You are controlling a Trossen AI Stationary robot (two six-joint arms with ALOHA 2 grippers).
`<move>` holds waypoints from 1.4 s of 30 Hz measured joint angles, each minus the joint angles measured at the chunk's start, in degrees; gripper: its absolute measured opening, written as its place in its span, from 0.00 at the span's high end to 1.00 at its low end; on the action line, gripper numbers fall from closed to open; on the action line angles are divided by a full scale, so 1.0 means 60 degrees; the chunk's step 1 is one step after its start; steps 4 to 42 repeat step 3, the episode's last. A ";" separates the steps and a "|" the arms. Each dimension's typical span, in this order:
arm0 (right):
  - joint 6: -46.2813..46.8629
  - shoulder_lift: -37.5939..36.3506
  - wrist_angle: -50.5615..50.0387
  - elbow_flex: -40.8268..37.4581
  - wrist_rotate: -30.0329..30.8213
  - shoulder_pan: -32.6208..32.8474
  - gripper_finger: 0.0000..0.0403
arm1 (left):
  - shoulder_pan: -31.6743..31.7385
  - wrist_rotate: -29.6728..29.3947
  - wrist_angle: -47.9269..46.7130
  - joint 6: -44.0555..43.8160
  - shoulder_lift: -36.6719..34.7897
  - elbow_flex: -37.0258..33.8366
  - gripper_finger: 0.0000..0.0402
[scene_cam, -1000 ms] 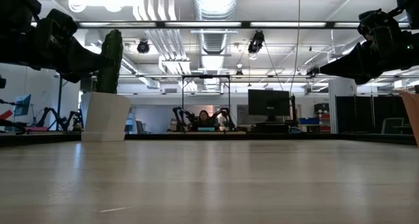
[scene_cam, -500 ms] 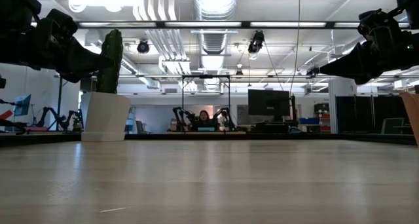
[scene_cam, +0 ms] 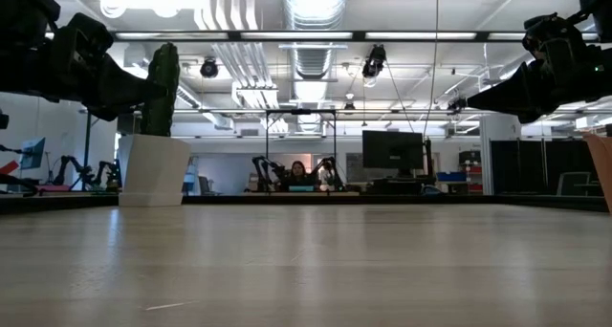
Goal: Roll microfiber towels into tight, uniform cylinder then place into a basket
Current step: Return to Home Position
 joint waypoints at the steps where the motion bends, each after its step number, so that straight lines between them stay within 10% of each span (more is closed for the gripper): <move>1: 0.0002 0.0000 -0.0001 0.0000 0.0004 0.0000 0.98 | 0.0003 -0.0003 0.0002 0.0000 0.0000 0.0000 1.00; 42: 0.0002 0.0000 0.0000 0.0000 0.0004 0.0000 0.98 | 0.0000 -0.0003 0.0002 0.0000 0.0000 0.0000 1.00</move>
